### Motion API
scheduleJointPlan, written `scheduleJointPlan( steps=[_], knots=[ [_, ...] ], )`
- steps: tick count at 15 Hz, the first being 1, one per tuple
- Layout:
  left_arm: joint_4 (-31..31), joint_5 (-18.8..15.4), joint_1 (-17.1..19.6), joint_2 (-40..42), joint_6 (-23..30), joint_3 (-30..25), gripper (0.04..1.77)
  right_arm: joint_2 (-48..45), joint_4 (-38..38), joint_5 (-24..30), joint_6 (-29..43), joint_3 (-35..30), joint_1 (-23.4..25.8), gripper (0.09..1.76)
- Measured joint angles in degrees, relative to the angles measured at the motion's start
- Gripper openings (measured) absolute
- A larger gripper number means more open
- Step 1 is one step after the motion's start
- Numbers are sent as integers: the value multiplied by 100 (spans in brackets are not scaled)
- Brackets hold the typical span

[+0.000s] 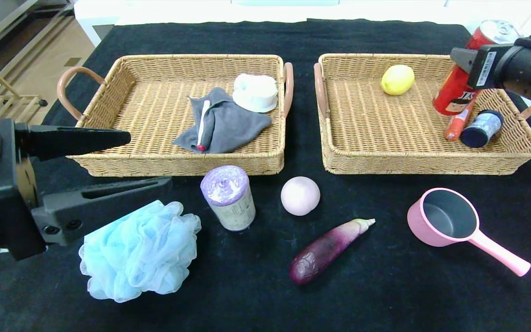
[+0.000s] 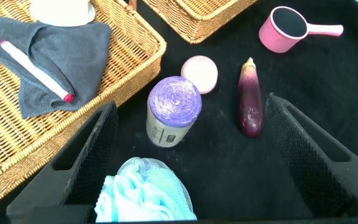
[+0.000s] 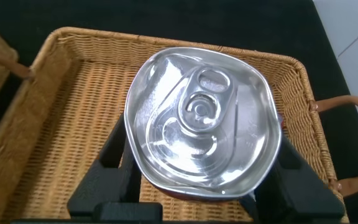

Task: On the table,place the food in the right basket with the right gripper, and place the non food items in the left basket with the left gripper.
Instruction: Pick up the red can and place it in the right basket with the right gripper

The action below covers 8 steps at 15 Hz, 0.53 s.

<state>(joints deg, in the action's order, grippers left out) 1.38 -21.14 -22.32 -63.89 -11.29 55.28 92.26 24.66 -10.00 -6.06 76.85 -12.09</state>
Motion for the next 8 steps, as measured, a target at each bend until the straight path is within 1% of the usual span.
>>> scheduleJointPlan(
  steps=[3,8],
  knots=[
    [0,-2,0,-16,10,0,172,462,-7,82,199,495,269,102],
    [0,-9,0,-35,2,-7,172,1044,-20,96,300,1033,564,102]
  ],
)
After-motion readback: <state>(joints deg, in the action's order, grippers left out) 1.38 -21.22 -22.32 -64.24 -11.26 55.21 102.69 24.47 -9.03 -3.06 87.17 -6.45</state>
